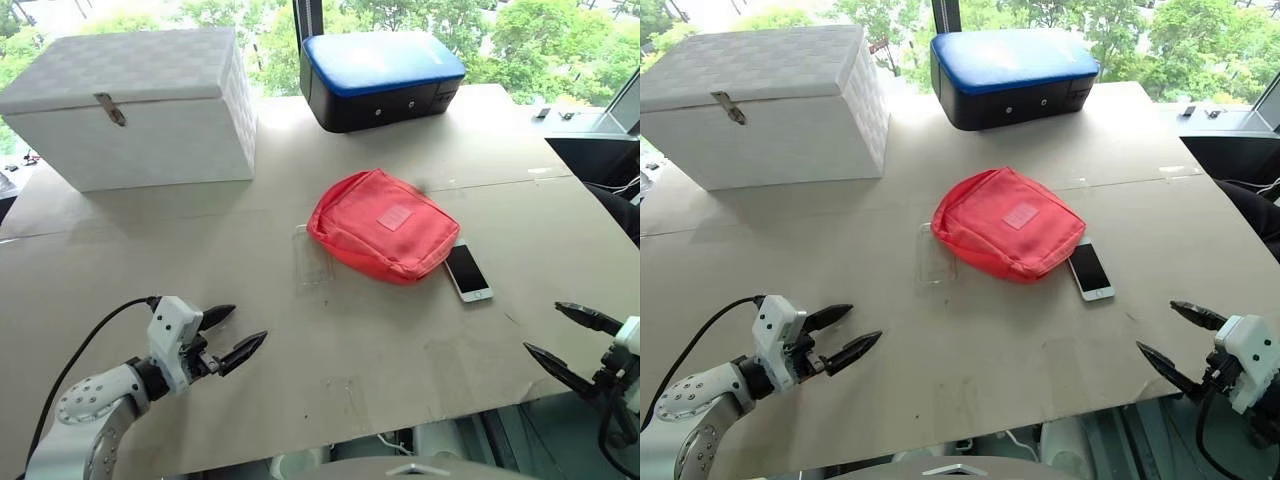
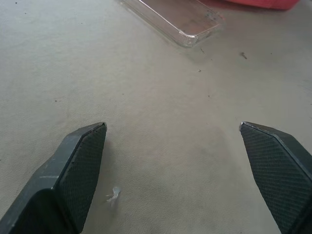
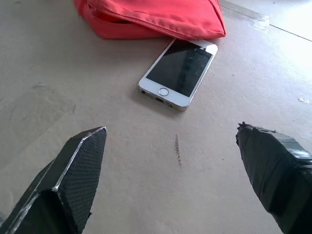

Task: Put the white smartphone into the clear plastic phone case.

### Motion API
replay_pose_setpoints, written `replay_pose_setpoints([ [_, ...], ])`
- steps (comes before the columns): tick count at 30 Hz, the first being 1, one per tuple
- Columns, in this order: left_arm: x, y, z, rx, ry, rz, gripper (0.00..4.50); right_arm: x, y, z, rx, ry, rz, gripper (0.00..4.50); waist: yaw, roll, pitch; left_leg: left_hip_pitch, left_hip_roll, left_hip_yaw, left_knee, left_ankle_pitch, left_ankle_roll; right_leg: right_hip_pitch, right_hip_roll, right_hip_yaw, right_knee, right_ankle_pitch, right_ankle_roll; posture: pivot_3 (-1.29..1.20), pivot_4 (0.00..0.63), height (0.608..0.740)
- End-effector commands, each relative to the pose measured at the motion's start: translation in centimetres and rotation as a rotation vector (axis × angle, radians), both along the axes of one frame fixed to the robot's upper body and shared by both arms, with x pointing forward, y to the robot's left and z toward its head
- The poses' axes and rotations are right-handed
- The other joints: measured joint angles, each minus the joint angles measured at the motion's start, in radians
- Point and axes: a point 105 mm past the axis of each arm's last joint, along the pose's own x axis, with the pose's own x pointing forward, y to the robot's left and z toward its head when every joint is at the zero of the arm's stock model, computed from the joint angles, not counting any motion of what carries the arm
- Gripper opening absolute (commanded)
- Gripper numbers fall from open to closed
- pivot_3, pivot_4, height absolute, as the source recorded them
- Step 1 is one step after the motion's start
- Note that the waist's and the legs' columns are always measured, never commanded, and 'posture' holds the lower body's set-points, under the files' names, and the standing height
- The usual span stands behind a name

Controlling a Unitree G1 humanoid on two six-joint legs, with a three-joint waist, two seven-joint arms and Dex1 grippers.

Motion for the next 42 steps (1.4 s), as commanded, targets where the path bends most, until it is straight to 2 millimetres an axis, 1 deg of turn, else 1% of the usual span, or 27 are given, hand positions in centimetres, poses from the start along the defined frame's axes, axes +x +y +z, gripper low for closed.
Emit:
replay_pose_setpoints([
  [1,0.6,-1.0,2.0,-0.008,-0.116,-0.01,4.45,1.4,0.2,1.0,-0.039,-0.016,0.019,4.5,0.0,0.0,0.0,0.0,0.0,0.0,0.0,0.0,0.0,0.0,0.0,0.0,0.0,0.0,0.0,0.0,0.15,0.734],
  [3,1.2,-2.1,2.8,-0.028,-0.185,-0.037,4.45,3.3,2.0,1.7,-0.066,-0.017,0.057,4.5,-0.007,0.0,0.001,0.0,0.0,0.0,0.0,0.0,0.0,0.0,0.0,0.0,0.0,0.0,0.0,0.0,0.15,0.734],
  [4,1.3,-2.5,3.1,-0.063,-0.219,-0.055,4.45,3.8,3.0,2.1,-0.051,-0.007,0.08,4.5,-0.01,0.0,0.0,0.001,0.0,0.001,0.001,0.0,0.0,0.0,0.0,0.002,0.0,0.0,0.0,0.0,0.15,0.734],
  [5,1.3,-2.7,3.3,-0.089,-0.252,-0.075,4.45,4.2,4.3,2.6,-0.048,0.0,0.119,4.5,-0.008,0.0,0.0,0.001,0.0,0.002,0.001,0.0,0.0,0.0,0.0,0.002,0.0,0.0,0.0,0.0,0.15,0.734],
  [8,0.9,-3.0,3.3,-0.128,-0.247,-0.142,4.45,5.6,7.6,4.0,-0.09,-0.012,0.184,4.5,-0.009,0.0,0.0,0.003,0.001,0.002,0.001,0.0,0.0,0.0,-0.002,0.003,0.002,0.001,-0.001,0.0,0.15,0.734],
  [9,0.5,-3.2,3.6,-0.145,-0.247,-0.2,4.45,6.3,9.1,4.5,-0.12,-0.049,0.232,4.5,-0.008,0.0,0.0,0.003,0.002,0.002,0.0,0.0,0.0,0.0,-0.002,0.003,0.001,0.001,-0.001,0.0,0.15,0.734],
  [11,0.0,-3.5,4.2,-0.166,-0.256,-0.282,4.45,7.2,11.0,5.1,-0.137,-0.075,0.292,4.5,-0.009,0.0,0.0,0.002,0.001,0.002,-0.001,0.0,0.0,-0.002,0.002,0.003,0.001,0.0,-0.001,0.0,0.15,0.734],
  [12,-0.2,-3.6,4.5,-0.173,-0.259,-0.317,4.45,7.8,12.1,5.2,-0.14,-0.093,0.318,4.5,-0.007,0.0,0.0,-0.002,0.001,0.002,-0.001,0.0,0.0,-0.005,0.002,0.003,0.001,0.0,-0.001,0.0,0.15,0.734],
  [15,-0.4,-3.9,4.9,-0.147,-0.282,-0.373,4.45,10.1,14.9,4.3,-0.177,-0.116,0.351,4.5,-0.006,0.0,0.0,-0.004,0.0,0.003,0.0,0.003,-0.005,-0.007,0.002,0.003,0.001,0.0,-0.001,0.0,0.15,0.734],
  [18,-0.6,-4.4,5.4,-0.188,-0.276,-0.398,4.45,11.4,16.5,2.0,-0.218,-0.07,0.411,4.5,-0.004,-0.001,0.0,-0.005,-0.002,0.003,0.001,0.003,-0.004,-0.006,0.001,0.003,0.0,0.001,-0.001,0.0,0.15,0.734],
  [20,-0.7,-4.7,5.6,-0.198,-0.277,-0.412,4.45,12.4,16.8,0.4,-0.263,-0.038,0.423,4.5,-0.007,-0.001,0.001,-0.005,-0.002,0.003,0.002,0.003,-0.004,-0.006,0.001,0.004,0.0,0.001,-0.001,0.0,0.15,0.734],
  [22,-0.8,-5.0,5.9,-0.199,-0.282,-0.413,4.45,13.1,16.5,-1.2,-0.326,0.005,0.428,4.5,-0.009,-0.001,0.001,-0.005,-0.002,0.004,0.002,0.003,-0.004,-0.006,0.002,0.004,0.0,0.001,0.0,0.0,0.15,0.734],
  [23,-0.8,-5.0,6.0,-0.198,-0.284,-0.411,4.48,13.7,16.2,-1.7,-0.348,0.011,0.41,4.25,-0.01,-0.001,0.001,-0.005,-0.002,0.004,0.002,0.003,-0.004,-0.006,0.002,0.004,0.001,0.001,0.001,0.0,0.15,0.734],
  [25,-1.0,-5.1,6.0,-0.188,-0.286,-0.403,4.5,14.3,15.9,-2.1,-0.364,-0.001,0.405,3.76,-0.011,-0.002,0.0,-0.003,-0.001,0.004,0.002,0.003,-0.004,-0.005,0.003,0.004,0.002,0.001,0.001,0.0,0.15,0.734],
  [26,-1.1,-5.2,6.0,-0.186,-0.285,-0.402,4.5,14.6,15.9,-2.0,-0.362,-0.015,0.404,3.33,-0.012,-0.002,0.0,-0.003,0.0,0.004,0.002,0.003,-0.005,-0.005,0.004,0.004,0.002,0.001,0.001,0.0,0.15,0.734],
  [27,-1.2,-5.2,5.9,-0.184,-0.285,-0.399,4.5,14.6,15.9,-1.8,-0.366,-0.039,0.417,2.78,-0.012,-0.002,0.0,-0.002,0.0,0.004,0.002,0.003,-0.005,-0.004,0.004,0.004,0.002,0.001,0.0,0.0,0.15,0.734],
  [29,-1.2,-5.2,5.8,-0.181,-0.284,-0.39,4.5,14.7,16.2,-1.0,-0.363,-0.107,0.441,1.89,-0.011,-0.002,0.0,0.0,0.0,0.004,0.002,0.003,-0.005,-0.002,0.004,0.004,0.003,0.001,0.0,0.0,0.15,0.734],
  [30,-1.2,-5.3,5.8,-0.181,-0.286,-0.387,4.5,14.7,16.3,-0.6,-0.35,-0.132,0.441,1.35,-0.011,-0.002,0.0,0.0,0.0,0.004,0.002,0.003,-0.005,-0.002,0.004,0.004,0.003,0.001,0.0,0.0,0.15,0.734],
  [31,-1.2,-5.4,5.8,-0.184,-0.287,-0.384,4.5,14.8,16.5,-0.1,-0.329,-0.151,0.437,0.94,-0.011,-0.002,0.0,0.0,0.0,0.004,0.003,0.003,-0.005,-0.001,0.004,0.004,0.003,0.001,0.0,0.0,0.15,0.734],
  [32,-1.2,-5.5,5.8,-0.183,-0.289,-0.383,4.5,14.9,16.7,0.6,-0.314,-0.182,0.436,0.44,-0.012,-0.002,0.0,0.0,0.0,0.004,0.003,0.003,-0.005,-0.001,0.004,0.004,0.003,0.001,0.0,0.0,0.15,0.734],
  [33,-1.1,-5.6,5.8,-0.179,-0.292,-0.381,4.5,15.2,16.7,1.6,-0.301,-0.223,0.42,0.11,-0.012,-0.002,0.0,0.0,0.0,0.004,0.003,0.003,-0.005,-0.001,0.004,0.004,0.003,0.001,0.0,0.0,0.15,0.734],
  [34,-1.0,-5.7,5.8,-0.178,-0.295,-0.381,4.5,15.6,16.7,2.4,-0.286,-0.254,0.394,0.04,-0.011,-0.002,0.0,0.0,0.0,0.004,0.003,0.003,-0.005,-0.001,0.004,0.004,0.003,0.001,0.0,0.0,0.15,0.734],
  [36,-0.5,-6.1,6.0,-0.178,-0.308,-0.379,4.5,16.9,16.0,5.1,-0.281,-0.346,0.311,0.04,-0.01,-0.001,0.001,-0.001,0.0,0.004,0.003,0.003,-0.005,-0.001,0.004,0.004,0.003,0.001,0.0,0.0,0.15,0.734],
  [38,0.0,-6.3,6.1,-0.179,-0.317,-0.379,4.5,17.9,14.5,7.1,-0.351,-0.427,0.247,0.04,-0.009,0.0,0.001,-0.002,0.0,0.004,0.003,0.003,-0.005,-0.002,0.004,0.004,0.002,0.001,0.001,0.0,0.15,0.734],
  [40,0.4,-6.5,6.2,-0.178,-0.323,-0.385,4.5,18.8,12.3,8.2,-0.428,-0.457,0.174,0.04,-0.007,0.0,0.001,-0.003,-0.001,0.004,0.003,0.003,-0.005,-0.002,0.004,0.004,0.002,0.001,0.001,0.0,0.15,0.734],
  [42,0.9,-6.7,6.4,-0.177,-0.328,-0.391,4.5,19.5,8.9,8.4,-0.552,-0.456,0.095,0.04,-0.005,0.0,0.001,-0.003,-0.001,0.003,0.003,0.003,-0.005,-0.002,0.004,0.004,0.002,0.001,0.001,0.0,0.15,0.734],
])
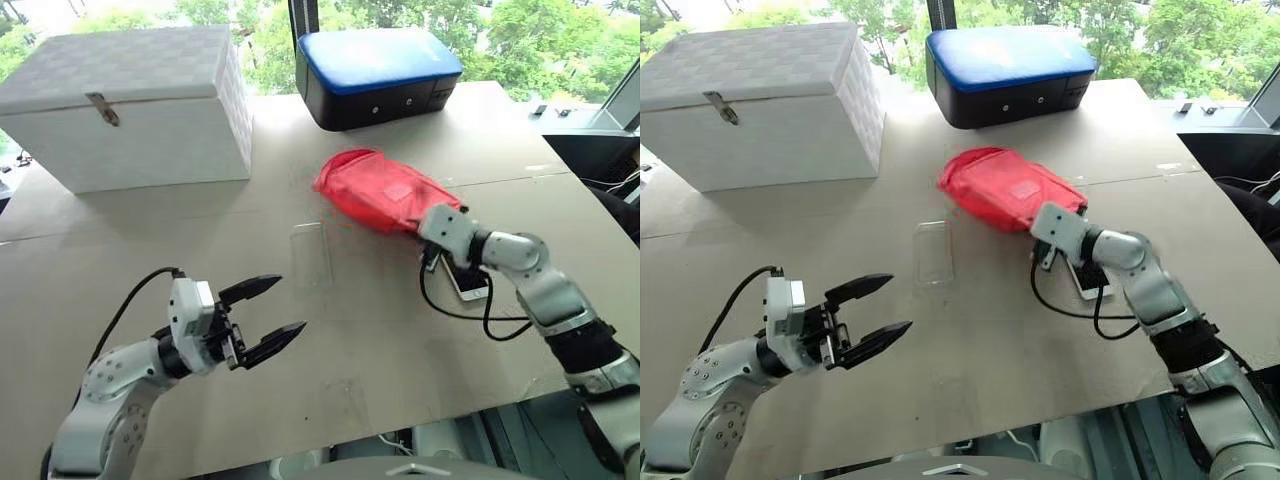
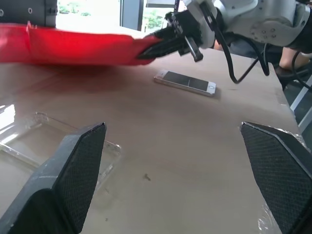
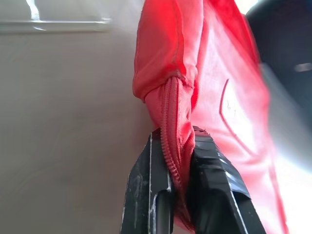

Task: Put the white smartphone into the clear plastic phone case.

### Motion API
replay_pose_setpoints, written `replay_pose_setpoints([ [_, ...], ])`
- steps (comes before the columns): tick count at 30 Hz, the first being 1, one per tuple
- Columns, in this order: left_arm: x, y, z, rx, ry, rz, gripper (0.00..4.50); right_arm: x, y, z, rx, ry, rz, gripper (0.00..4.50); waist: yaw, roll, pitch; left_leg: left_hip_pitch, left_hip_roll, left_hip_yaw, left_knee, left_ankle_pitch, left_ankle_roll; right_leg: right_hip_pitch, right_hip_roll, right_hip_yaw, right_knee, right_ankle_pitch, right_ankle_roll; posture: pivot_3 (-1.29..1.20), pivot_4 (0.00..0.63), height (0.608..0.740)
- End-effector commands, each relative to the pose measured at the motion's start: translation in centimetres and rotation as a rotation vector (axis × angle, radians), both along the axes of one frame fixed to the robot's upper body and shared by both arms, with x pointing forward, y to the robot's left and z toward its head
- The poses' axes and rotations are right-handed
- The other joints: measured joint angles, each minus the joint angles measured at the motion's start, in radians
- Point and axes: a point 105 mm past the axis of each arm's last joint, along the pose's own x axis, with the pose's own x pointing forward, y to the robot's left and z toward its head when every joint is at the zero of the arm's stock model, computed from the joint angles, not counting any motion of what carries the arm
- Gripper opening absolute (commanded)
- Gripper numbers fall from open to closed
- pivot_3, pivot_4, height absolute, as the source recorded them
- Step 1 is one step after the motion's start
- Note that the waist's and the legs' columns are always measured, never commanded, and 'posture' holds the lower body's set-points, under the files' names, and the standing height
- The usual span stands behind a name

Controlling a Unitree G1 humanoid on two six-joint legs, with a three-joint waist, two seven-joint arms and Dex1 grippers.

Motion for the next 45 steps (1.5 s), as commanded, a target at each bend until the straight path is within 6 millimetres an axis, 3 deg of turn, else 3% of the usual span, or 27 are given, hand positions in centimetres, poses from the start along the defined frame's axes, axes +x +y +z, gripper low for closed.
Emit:
replay_pose_setpoints([
  [1,0.6,-0.4,0.6,0.003,-0.029,-0.012,4.5,1.4,-6.6,1.9,-0.139,-0.109,-0.19,0.04,0.003,0.0,0.0,0.0,0.0,0.0,0.0,0.0,0.0,0.0,0.0,0.0,0.0,0.0,0.0,0.0,0.15,0.734],
  [6,1.6,-0.6,0.9,-0.007,-0.037,-0.011,4.5,1.0,-14.3,0.1,-0.348,-0.057,-0.361,0.04,-0.004,0.0,0.0,-0.001,-0.001,0.001,0.0,0.0,0.0,0.0,0.0,0.0,-0.001,0.002,0.003,0.0,0.15,0.734],
  [8,1.8,-0.6,1.0,-0.011,-0.039,-0.009,4.5,0.5,-16.0,-0.9,-0.348,0.0,-0.409,0.04,-0.009,0.0,0.0,0.0,0.0,0.001,-0.001,0.0,0.0,0.0,0.0,0.0,-0.001,0.002,0.003,0.0,0.15,0.734],
  [11,2.0,-0.7,0.9,-0.007,-0.04,-0.019,4.5,0.0,-15.7,-2.1,-0.107,0.117,-0.443,0.04,-0.025,0.0,0.0,0.001,0.001,0.002,-0.001,0.001,-0.001,0.0,0.001,0.001,-0.001,0.002,0.004,0.0,0.15,0.734],
  [15,2.1,-0.9,0.8,0.012,-0.043,-0.035,4.5,-1.2,-15.1,-4.6,-0.043,0.24,-0.432,0.04,-0.029,0.0,0.0,0.003,0.002,0.001,-0.001,0.001,-0.002,0.002,0.002,0.001,0.0,0.002,0.004,0.0,0.15,0.734],
  [16,2.2,-0.8,0.9,0.014,-0.044,-0.035,4.5,-1.3,-15.1,-4.7,-0.031,0.246,-0.437,0.83,-0.027,0.0,0.0,0.003,0.002,0.001,-0.001,0.001,-0.002,0.002,0.002,0.001,0.0,0.002,0.004,0.0,0.15,0.734],
  [19,2.5,-0.5,0.9,0.016,-0.015,-0.014,4.5,-2.0,-15.2,-4.7,-0.041,0.241,-0.437,2.05,-0.023,0.0,0.0,0.002,0.001,0.001,-0.001,0.001,-0.002,0.002,0.001,0.001,0.0,0.002,0.004,0.0,0.15,0.734],
  [22,3.4,0.1,0.7,0.071,-0.029,0.048,4.5,-2.7,-15.5,-3.6,-0.01,0.201,-0.453,3.81,-0.019,0.0,0.0,0.002,0.001,0.0,-0.001,0.001,-0.002,0.002,0.001,0.001,-0.001,0.002,0.004,0.0,0.15,0.734],
  [23,3.6,0.3,0.6,0.088,-0.031,0.057,4.5,-2.9,-15.2,-2.7,0.048,0.181,-0.449,4.31,-0.019,0.0,0.0,0.002,0.001,0.0,-0.001,0.001,-0.002,0.002,0.001,0.001,-0.001,0.002,0.004,0.0,0.15,0.734],
  [24,3.8,0.5,0.5,0.106,-0.015,0.057,4.5,-3.3,-14.6,-1.5,0.117,0.141,-0.421,4.42,-0.019,0.0,0.0,0.002,0.001,0.0,-0.001,0.001,-0.002,0.002,0.001,0.001,-0.001,0.002,0.004,0.0,0.15,0.734],
  [26,4.1,0.9,0.1,0.165,0.009,0.038,4.5,-4.5,-13.1,0.9,0.234,0.073,-0.345,4.42,-0.014,0.001,0.001,0.001,0.001,-0.001,-0.001,0.001,-0.002,0.001,0.002,0.0,0.0,0.002,0.004,0.0,0.15,0.734],
  [28,4.6,1.3,-0.4,0.266,0.03,0.001,4.5,-7.2,-10.2,3.6,0.406,0.033,-0.15,4.42,-0.009,0.001,0.001,0.001,0.002,0.0,-0.001,0.001,-0.002,0.001,0.002,0.001,0.0,0.002,0.004,0.0,0.15,0.734],
  [29,4.8,1.4,-0.5,0.31,0.036,-0.021,4.5,-8.8,-8.9,4.0,0.403,0.042,-0.061,4.42,-0.004,0.002,0.001,0.001,0.002,-0.001,-0.001,0.001,-0.002,0.001,0.003,0.0,0.0,0.002,0.004,0.0,0.15,0.734],
  [34,6.5,1.8,-1.2,0.467,0.043,-0.146,4.5,-12.5,-5.4,3.5,0.371,0.175,0.102,4.42,0.002,0.001,0.001,0.001,0.001,-0.001,-0.001,0.001,-0.002,0.002,0.002,0.0,-0.001,0.002,0.004,0.0,0.15,0.734],
  [38,7.9,1.4,-1.7,0.515,0.069,-0.26,4.5,-13.5,-4.2,2.4,0.328,0.214,0.12,4.42,0.002,0.0,0.001,0.001,0.0,-0.002,-0.001,0.0,0.0,0.002,0.001,0.0,-0.001,0.0,0.0,0.0,0.15,0.734],
  [40,8.7,1.0,-2.4,0.556,0.082,-0.293,3.85,-14.2,-3.7,1.7,0.301,0.243,0.141,4.5,0.001,0.0,0.001,0.001,0.0,-0.001,-0.001,0.0,0.0,0.002,0.002,0.001,-0.001,0.002,0.004,0.0,0.15,0.734],
  [41,9.1,0.7,-3.2,0.591,0.101,-0.309,3.75,-14.6,-3.5,1.4,0.289,0.239,0.145,4.5,0.0,0.0,0.001,0.001,0.0,-0.001,0.0,0.0,0.0,0.002,0.002,0.001,-0.001,0.002,0.004,0.0,0.15,0.734],
  [45,8.9,-0.1,-5.7,0.679,0.165,-0.372,1.85,-15.9,-3.3,1.0,0.287,0.25,0.149,4.5,0.001,-0.001,0.0,0.0,0.0,-0.001,0.0,0.0,0.0,0.001,0.002,0.001,-0.001,0.002,0.004,0.0,0.15,0.734],
])
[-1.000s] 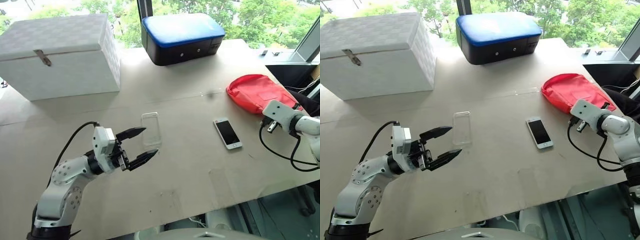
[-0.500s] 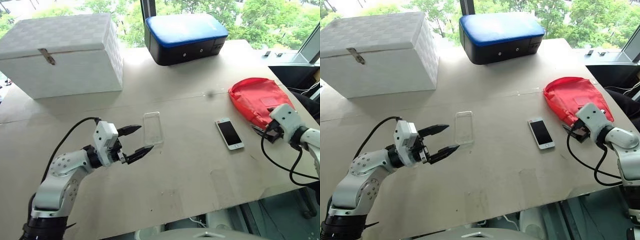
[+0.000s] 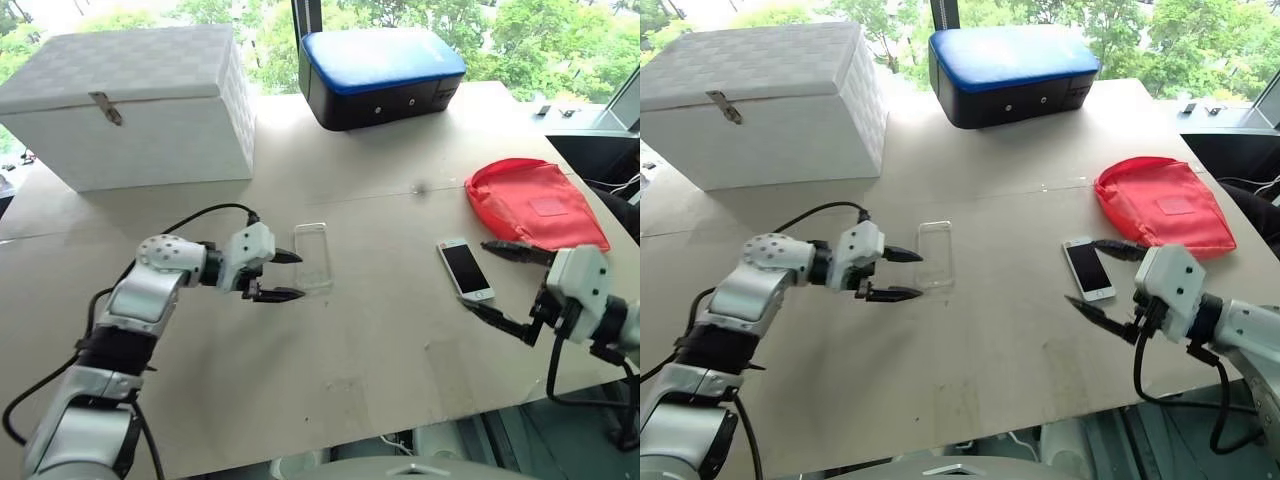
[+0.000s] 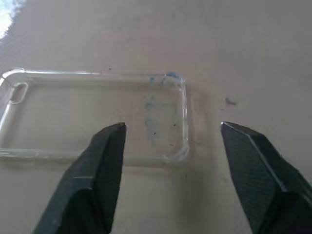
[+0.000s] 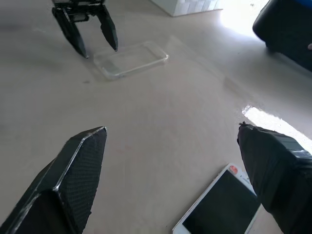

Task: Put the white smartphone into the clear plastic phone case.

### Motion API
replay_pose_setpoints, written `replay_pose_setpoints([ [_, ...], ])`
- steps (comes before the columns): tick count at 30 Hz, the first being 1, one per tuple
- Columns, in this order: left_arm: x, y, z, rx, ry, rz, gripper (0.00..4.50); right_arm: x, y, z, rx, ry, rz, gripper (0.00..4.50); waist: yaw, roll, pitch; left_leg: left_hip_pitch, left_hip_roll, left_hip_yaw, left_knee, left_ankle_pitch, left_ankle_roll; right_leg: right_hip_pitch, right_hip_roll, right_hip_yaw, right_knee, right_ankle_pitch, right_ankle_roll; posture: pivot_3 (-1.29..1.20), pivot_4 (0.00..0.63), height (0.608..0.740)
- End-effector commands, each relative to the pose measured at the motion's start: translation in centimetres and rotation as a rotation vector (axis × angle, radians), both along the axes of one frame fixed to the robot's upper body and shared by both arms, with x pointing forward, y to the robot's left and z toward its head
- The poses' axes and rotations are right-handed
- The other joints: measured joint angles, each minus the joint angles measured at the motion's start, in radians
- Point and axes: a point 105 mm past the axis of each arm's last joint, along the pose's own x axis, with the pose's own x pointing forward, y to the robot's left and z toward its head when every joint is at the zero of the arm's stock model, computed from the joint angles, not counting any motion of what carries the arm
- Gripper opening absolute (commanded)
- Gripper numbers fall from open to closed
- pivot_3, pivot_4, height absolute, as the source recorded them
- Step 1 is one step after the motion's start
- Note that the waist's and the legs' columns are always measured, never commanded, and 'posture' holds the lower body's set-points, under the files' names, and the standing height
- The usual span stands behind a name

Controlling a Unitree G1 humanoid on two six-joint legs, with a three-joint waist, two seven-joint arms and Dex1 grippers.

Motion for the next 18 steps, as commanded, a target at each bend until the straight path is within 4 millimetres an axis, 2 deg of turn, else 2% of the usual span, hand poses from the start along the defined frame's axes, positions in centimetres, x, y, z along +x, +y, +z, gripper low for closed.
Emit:
replay_pose_setpoints([
  [1,-0.9,-0.2,-2.4,0.09,0.08,-0.038,1.41,-0.9,0.4,0.9,-0.005,-0.056,0.013,4.5,-0.003,-0.001,-0.001,0.0,0.0,0.0,0.0,0.0,0.0,0.0,0.0,0.0,0.0,0.0,0.0,0.0,0.15,0.734],
  [4,-1.4,0.0,-3.4,0.079,0.15,0.027,0.05,-1.2,0.6,0.7,-0.002,-0.058,-0.003,4.5,-0.006,0.0,-0.001,0.002,0.001,0.001,0.0,0.0,0.0,0.0,0.0,0.002,0.0,0.0,0.0,0.0,0.15,0.734],
  [7,-1.9,-0.6,-3.3,-0.016,0.242,0.17,0.05,-1.3,0.9,0.4,0.009,-0.058,-0.015,4.5,-0.006,0.001,-0.002,0.004,0.002,0.001,0.0,-0.002,0.004,0.002,0.0,0.002,0.001,-0.001,0.002,0.0,0.15,0.734],
  [10,-1.5,-2.1,-0.8,-0.176,0.314,0.326,0.05,-1.5,1.2,0.2,0.01,-0.057,-0.016,4.5,-0.005,0.0,-0.002,0.012,0.002,0.001,-0.001,-0.004,0.006,0.008,-0.001,0.003,0.001,-0.005,0.001,0.0,0.15,0.734],
  [12,-0.2,-3.3,1.5,-0.295,0.365,0.443,0.05,-1.5,1.2,0.0,0.015,-0.055,-0.018,4.5,0.0,-0.001,-0.001,0.012,0.002,0.001,-0.001,-0.004,0.006,0.008,-0.001,0.003,0.001,-0.005,0.001,0.0,0.15,0.734],
  [14,1.1,-4.4,3.0,-0.344,0.391,0.533,0.05,-1.3,1.5,-0.1,0.022,-0.053,-0.007,4.5,0.011,-0.003,0.001,0.01,0.0,-0.002,0.001,-0.004,0.006,0.008,-0.001,0.003,0.001,-0.004,0.003,0.0,0.15,0.734],
  [16,1.8,-5.9,3.9,-0.366,0.374,0.558,0.05,-0.9,1.8,-0.1,0.028,-0.055,0.011,4.5,0.011,-0.004,0.001,0.005,0.0,-0.006,0.005,-0.003,0.006,0.008,0.002,0.003,0.002,-0.003,0.005,0.0,0.15,0.734],
  [18,2.4,-7.0,3.5,-0.332,0.276,0.575,0.05,-0.4,1.8,-0.1,0.026,-0.053,0.02,4.5,0.008,-0.004,0.001,0.001,0.0,-0.009,0.009,-0.001,0.001,0.007,0.004,0.004,0.002,-0.001,0.004,0.0,0.15,0.734],
])
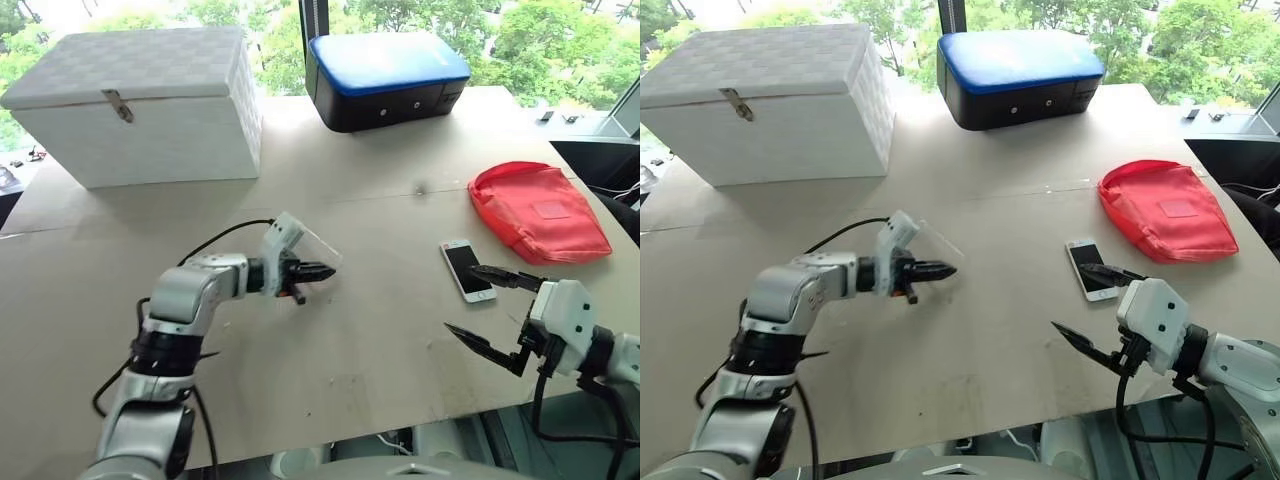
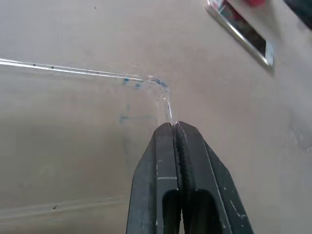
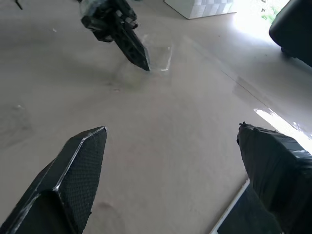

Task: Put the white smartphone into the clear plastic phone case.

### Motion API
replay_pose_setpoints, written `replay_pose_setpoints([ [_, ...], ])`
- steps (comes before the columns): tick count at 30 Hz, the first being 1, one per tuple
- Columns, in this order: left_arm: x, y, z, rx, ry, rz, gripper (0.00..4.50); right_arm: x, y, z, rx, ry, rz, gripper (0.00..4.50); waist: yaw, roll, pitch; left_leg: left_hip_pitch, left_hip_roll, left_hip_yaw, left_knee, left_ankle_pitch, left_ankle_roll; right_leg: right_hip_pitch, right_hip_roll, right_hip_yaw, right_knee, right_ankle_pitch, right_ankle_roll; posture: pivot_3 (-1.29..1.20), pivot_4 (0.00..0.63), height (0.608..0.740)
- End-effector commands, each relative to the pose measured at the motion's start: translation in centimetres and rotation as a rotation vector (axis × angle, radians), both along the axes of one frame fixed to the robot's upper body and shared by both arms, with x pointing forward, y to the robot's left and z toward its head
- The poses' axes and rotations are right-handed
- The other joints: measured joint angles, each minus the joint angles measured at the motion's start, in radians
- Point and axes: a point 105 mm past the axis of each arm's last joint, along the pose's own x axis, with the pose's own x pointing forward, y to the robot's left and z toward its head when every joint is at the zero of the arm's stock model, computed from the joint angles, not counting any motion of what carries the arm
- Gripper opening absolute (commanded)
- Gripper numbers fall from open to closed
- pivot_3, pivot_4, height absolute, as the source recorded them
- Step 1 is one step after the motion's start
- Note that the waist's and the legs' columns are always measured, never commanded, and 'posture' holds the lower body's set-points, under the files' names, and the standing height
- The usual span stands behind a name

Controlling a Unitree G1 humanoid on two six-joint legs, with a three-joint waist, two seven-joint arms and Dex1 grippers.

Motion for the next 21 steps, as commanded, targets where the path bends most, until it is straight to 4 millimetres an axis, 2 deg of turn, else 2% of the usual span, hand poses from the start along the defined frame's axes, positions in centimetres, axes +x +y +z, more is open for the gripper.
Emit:
replay_pose_setpoints([
  [1,0.6,-1.2,0.0,0.075,-0.104,0.045,0.05,0.6,0.1,0.3,0.002,-0.026,0.019,4.5,-0.006,0.0,0.0,0.001,0.0,0.0,0.0,0.0,0.0,0.0,0.0,0.001,0.0,0.001,-0.002,0.0,0.15,0.734],
  [4,-0.4,-1.9,-1.6,0.078,-0.058,0.021,0.05,0.7,0.2,0.2,-0.005,-0.02,0.037,4.5,-0.014,0.0,0.0,0.0,-0.001,0.001,-0.001,0.0,0.0,0.0,0.0,0.002,-0.001,0.001,-0.002,0.0,0.15,0.734],
  [5,-0.8,-2.0,-1.8,0.072,-0.048,0.006,0.56,0.7,0.3,0.2,-0.005,-0.018,0.042,4.5,-0.014,0.0,0.0,0.0,-0.001,0.0,-0.001,0.0,0.0,-0.001,0.001,0.003,-0.001,0.001,-0.002,0.0,0.15,0.734],
  [7,-0.9,-2.0,-1.2,0.038,-0.088,-0.012,1.16,0.6,0.4,0.2,-0.003,-0.014,0.046,4.5,-0.012,0.0,0.0,0.0,0.0,-0.001,-0.002,0.0,-0.001,-0.002,0.002,0.002,-0.001,0.001,-0.002,0.0,0.15,0.734],
  [11,-0.9,-2.1,2.8,-0.041,-0.299,-0.194,2.86,0.3,0.5,-0.2,0.0,-0.002,0.036,4.5,-0.01,0.001,0.001,0.0,0.0,-0.002,-0.002,0.0,-0.001,-0.001,0.002,0.001,-0.001,0.001,-0.003,0.0,0.15,0.734],
  [13,-0.9,-1.2,3.3,0.004,-0.361,-0.317,2.86,0.2,0.6,-0.3,0.009,0.002,0.034,4.5,-0.009,0.001,0.001,0.0,0.0,-0.001,-0.002,0.0,-0.001,-0.001,0.001,0.001,-0.001,-0.001,-0.007,0.0,0.15,0.734],
  [16,-0.3,1.4,2.1,0.183,-0.426,-0.578,2.86,0.3,0.9,-0.2,0.028,0.001,0.034,4.5,-0.01,0.001,0.0,0.0,-0.001,-0.001,-0.001,0.0,0.0,-0.001,0.001,0.002,-0.001,-0.001,-0.007,0.0,0.15,0.734],
  [21,3.5,4.2,1.1,0.399,-0.427,-0.701,2.86,-0.4,0.9,0.1,0.018,-0.006,0.032,4.5,-0.002,0.0,0.001,-0.002,-0.002,0.0,-0.001,-0.001,0.001,-0.002,0.002,0.002,-0.002,-0.001,-0.007,0.0,0.15,0.734],
])
